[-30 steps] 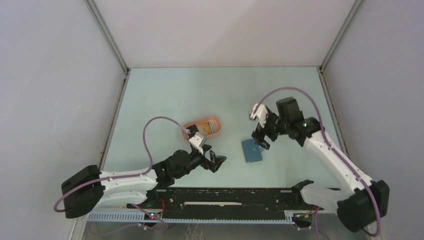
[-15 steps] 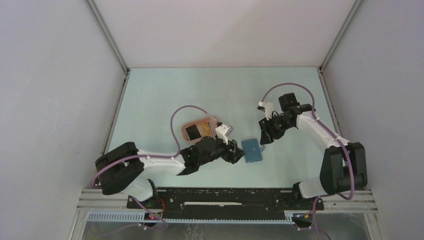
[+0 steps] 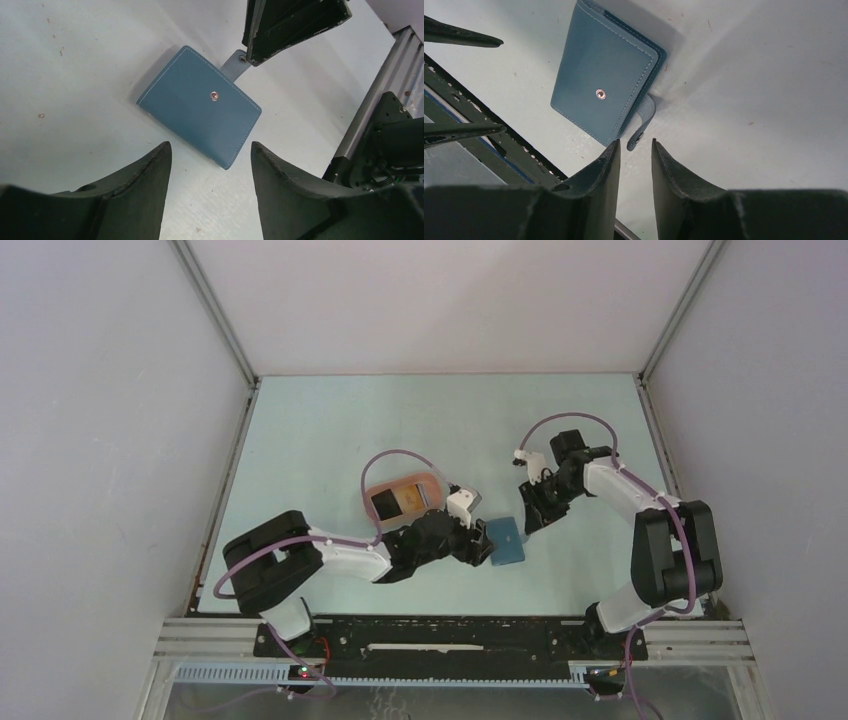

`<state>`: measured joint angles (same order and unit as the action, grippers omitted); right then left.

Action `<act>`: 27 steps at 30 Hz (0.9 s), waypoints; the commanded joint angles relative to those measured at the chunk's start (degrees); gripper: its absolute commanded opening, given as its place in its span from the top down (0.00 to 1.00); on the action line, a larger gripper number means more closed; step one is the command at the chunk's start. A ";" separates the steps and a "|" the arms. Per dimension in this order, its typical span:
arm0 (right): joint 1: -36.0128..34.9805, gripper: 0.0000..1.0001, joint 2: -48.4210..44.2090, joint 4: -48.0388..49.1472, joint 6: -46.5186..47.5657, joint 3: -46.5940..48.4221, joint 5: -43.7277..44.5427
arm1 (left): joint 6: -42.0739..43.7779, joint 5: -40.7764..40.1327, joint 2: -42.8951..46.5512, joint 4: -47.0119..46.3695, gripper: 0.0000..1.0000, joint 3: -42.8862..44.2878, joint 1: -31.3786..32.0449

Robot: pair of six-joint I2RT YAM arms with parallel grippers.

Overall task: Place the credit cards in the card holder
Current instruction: Close the card holder at the center of the board.

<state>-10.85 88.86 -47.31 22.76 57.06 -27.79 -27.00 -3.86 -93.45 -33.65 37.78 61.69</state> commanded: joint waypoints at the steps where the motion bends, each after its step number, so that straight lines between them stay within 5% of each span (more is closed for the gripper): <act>1: 0.31 0.65 0.49 0.53 -1.02 0.87 0.78 | 0.50 -0.38 -0.92 -0.36 0.37 2.90 -0.39; 12: 0.30 0.84 1.55 0.58 -0.94 1.25 1.15 | 0.66 0.95 -2.55 -0.41 0.42 3.52 -1.03; 17: 0.30 1.00 0.34 1.30 -0.89 1.23 1.80 | -0.12 1.03 -3.10 -0.41 0.43 3.50 -1.43; 27: -1.49 1.00 -2.25 3.67 -0.33 2.86 1.56 | -5.43 2.75 -7.47 -1.03 0.57 4.41 -1.92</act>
<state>-11.25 88.73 -45.76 22.24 57.21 -26.39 -29.91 -2.50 -99.37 -32.88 39.16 60.16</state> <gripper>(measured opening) 0.006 0.445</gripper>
